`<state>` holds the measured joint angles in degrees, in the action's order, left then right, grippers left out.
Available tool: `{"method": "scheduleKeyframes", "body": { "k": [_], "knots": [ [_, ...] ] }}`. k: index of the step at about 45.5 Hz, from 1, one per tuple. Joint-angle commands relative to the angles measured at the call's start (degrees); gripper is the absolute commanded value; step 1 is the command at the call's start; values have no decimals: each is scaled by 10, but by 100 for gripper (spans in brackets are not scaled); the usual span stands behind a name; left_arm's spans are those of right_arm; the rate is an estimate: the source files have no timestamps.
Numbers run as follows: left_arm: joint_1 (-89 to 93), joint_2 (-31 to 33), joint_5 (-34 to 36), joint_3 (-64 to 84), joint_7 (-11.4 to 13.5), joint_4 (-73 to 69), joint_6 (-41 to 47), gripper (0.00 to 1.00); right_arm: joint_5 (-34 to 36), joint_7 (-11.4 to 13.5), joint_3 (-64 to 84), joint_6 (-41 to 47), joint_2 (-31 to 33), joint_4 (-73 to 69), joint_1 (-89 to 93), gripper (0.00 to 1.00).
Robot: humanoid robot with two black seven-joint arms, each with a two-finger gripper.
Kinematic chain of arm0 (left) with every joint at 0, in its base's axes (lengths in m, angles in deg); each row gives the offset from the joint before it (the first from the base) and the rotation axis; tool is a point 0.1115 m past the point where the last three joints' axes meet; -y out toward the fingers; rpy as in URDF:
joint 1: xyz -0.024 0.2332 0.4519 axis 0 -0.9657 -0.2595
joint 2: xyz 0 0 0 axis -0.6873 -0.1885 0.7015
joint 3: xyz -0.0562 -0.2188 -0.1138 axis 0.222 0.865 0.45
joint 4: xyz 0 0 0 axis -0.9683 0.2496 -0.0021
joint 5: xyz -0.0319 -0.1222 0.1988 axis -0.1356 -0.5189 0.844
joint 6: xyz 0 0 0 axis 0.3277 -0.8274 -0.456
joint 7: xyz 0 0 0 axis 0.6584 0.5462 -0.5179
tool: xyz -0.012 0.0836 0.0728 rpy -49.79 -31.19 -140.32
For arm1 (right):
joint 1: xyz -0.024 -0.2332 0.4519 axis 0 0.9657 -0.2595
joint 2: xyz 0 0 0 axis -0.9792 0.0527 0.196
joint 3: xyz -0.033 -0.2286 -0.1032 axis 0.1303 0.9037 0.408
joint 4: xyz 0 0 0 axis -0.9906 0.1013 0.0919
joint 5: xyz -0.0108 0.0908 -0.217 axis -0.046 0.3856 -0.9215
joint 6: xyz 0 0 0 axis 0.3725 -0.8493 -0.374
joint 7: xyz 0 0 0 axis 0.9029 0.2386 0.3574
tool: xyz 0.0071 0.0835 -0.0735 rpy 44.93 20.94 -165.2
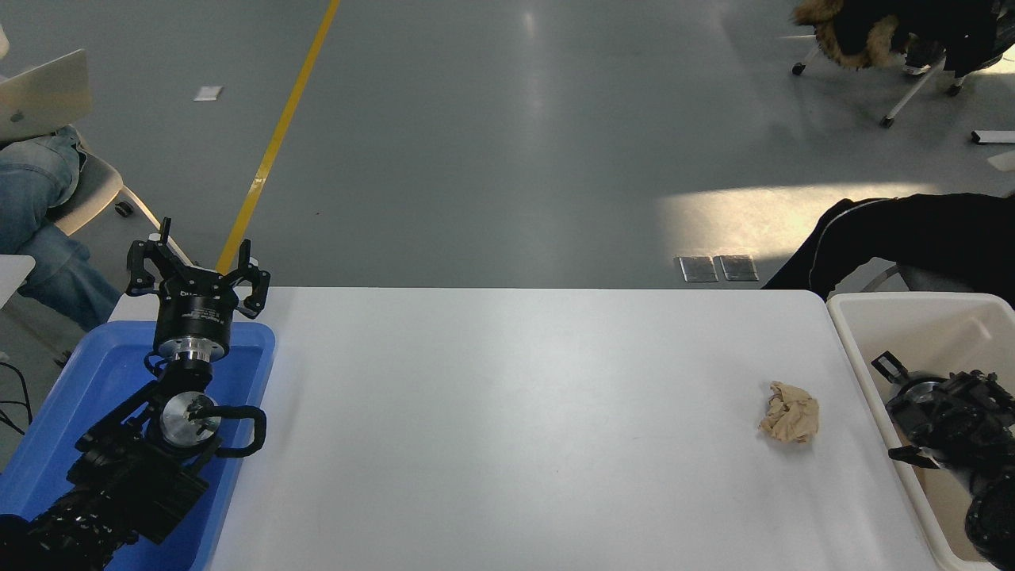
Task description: Pick up paper ball place in dustbin
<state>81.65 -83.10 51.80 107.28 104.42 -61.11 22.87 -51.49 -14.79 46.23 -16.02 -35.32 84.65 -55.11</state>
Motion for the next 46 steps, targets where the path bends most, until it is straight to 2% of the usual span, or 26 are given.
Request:
{"method": "scheduleKeyframes", "body": {
  "k": [1, 11, 18, 30, 33, 38, 42, 46],
  "knots": [
    [-1, 0, 1, 0, 0, 0, -1, 99, -12, -7, -2, 23, 43, -127, -82, 0],
    [-2, 0, 1, 0, 0, 0, -1, 99, -85, -6, 53, 21, 135, -420, -286, 0],
    [-2, 0, 1, 0, 0, 0, -1, 99, -96, -6, 187, 35, 137, -572, -447, 0],
    [-3, 0, 0, 0, 0, 0, -1, 99, -96, -7, 275, 118, 137, -808, -697, 1],
    [-3, 0, -1, 0, 0, 0, -1, 99, -96, -7, 284, 135, 138, -842, -749, 44],
    [-3, 0, -1, 1, 0, 0, -1, 99, -95, -7, 289, 170, 140, -870, -822, 82],
    [-3, 0, -1, 1, 1, 0, -1, 99, -94, -7, 305, 189, 143, -880, -874, 99],
    [-3, 0, -1, 1, 1, 0, -1, 99, -91, -7, 315, 223, 150, -889, -920, 100]
  ]
}}
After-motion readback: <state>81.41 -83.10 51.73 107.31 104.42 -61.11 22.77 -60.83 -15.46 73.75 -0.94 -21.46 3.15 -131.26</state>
